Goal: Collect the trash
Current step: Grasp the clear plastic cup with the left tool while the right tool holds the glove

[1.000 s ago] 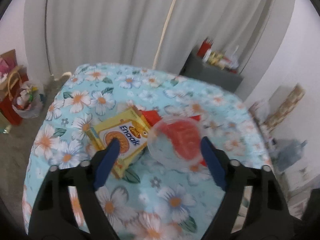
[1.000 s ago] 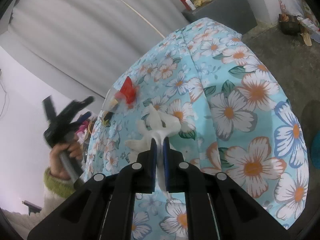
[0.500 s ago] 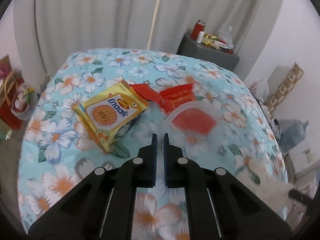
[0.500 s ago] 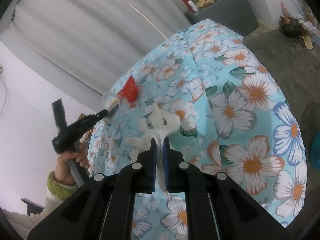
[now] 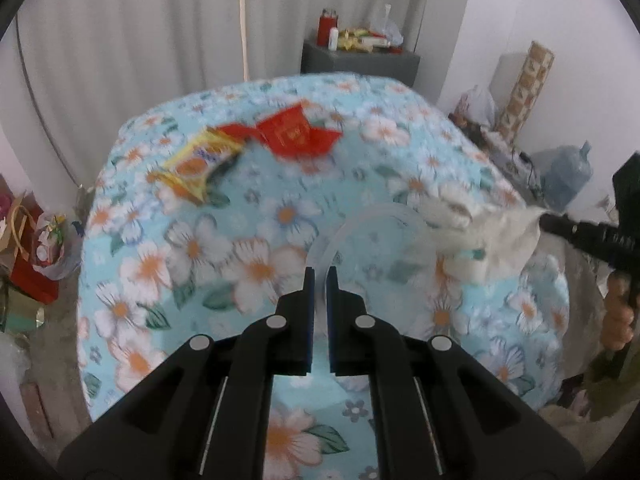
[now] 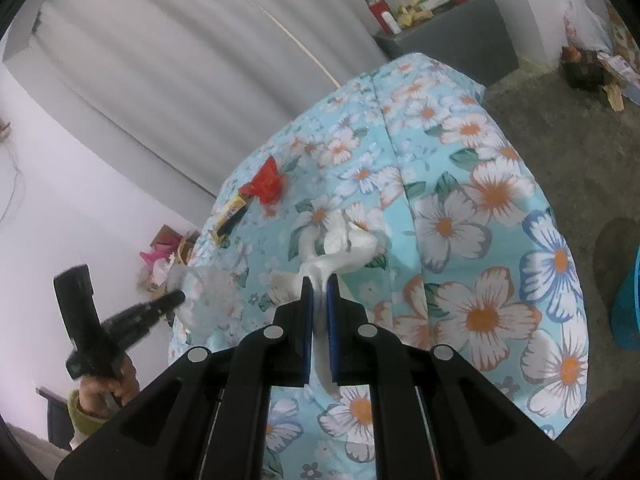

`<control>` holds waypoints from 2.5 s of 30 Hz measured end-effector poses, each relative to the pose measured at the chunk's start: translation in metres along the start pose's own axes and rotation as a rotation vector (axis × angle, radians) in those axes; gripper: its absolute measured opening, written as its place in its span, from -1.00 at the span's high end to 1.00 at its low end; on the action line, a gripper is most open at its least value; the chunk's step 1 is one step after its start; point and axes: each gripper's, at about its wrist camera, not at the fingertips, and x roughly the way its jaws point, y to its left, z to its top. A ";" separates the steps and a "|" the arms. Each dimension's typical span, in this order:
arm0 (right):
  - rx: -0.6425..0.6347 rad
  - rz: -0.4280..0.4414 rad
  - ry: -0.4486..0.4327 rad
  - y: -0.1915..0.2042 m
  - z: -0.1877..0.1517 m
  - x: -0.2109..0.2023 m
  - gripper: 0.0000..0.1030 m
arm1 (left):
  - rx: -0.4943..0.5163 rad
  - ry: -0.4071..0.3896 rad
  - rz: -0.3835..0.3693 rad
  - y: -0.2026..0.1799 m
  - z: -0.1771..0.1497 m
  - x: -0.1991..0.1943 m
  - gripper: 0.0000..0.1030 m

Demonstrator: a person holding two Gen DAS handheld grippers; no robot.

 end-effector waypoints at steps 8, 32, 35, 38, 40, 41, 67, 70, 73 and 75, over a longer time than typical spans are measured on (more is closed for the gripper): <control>0.030 -0.023 0.028 -0.007 -0.003 0.007 0.83 | -0.030 -0.009 0.016 -0.009 -0.004 0.015 0.91; 0.178 0.003 0.089 -0.029 -0.007 0.036 0.09 | -0.022 -0.030 0.039 -0.021 0.004 0.026 0.67; 0.174 0.004 0.086 -0.028 -0.007 0.034 0.11 | -0.020 -0.034 0.043 -0.023 0.004 0.026 0.67; 0.163 -0.002 0.083 -0.027 -0.007 0.034 0.17 | -0.013 -0.036 0.048 -0.025 0.005 0.026 0.67; 0.154 -0.010 0.084 -0.025 -0.007 0.035 0.22 | -0.009 -0.038 0.052 -0.026 0.004 0.026 0.67; 0.151 -0.014 0.083 -0.024 -0.007 0.035 0.23 | -0.006 -0.039 0.055 -0.027 0.004 0.026 0.67; 0.130 -0.037 0.083 -0.023 -0.008 0.035 0.57 | 0.038 -0.048 0.097 -0.034 0.005 0.026 0.67; 0.126 -0.038 0.082 -0.022 -0.008 0.035 0.58 | 0.041 -0.048 0.100 -0.034 0.004 0.026 0.67; 0.122 -0.040 0.082 -0.021 -0.008 0.036 0.59 | 0.044 -0.049 0.101 -0.034 0.004 0.026 0.67; 0.118 -0.042 0.080 -0.020 -0.008 0.035 0.59 | 0.043 -0.050 0.100 -0.034 0.004 0.026 0.67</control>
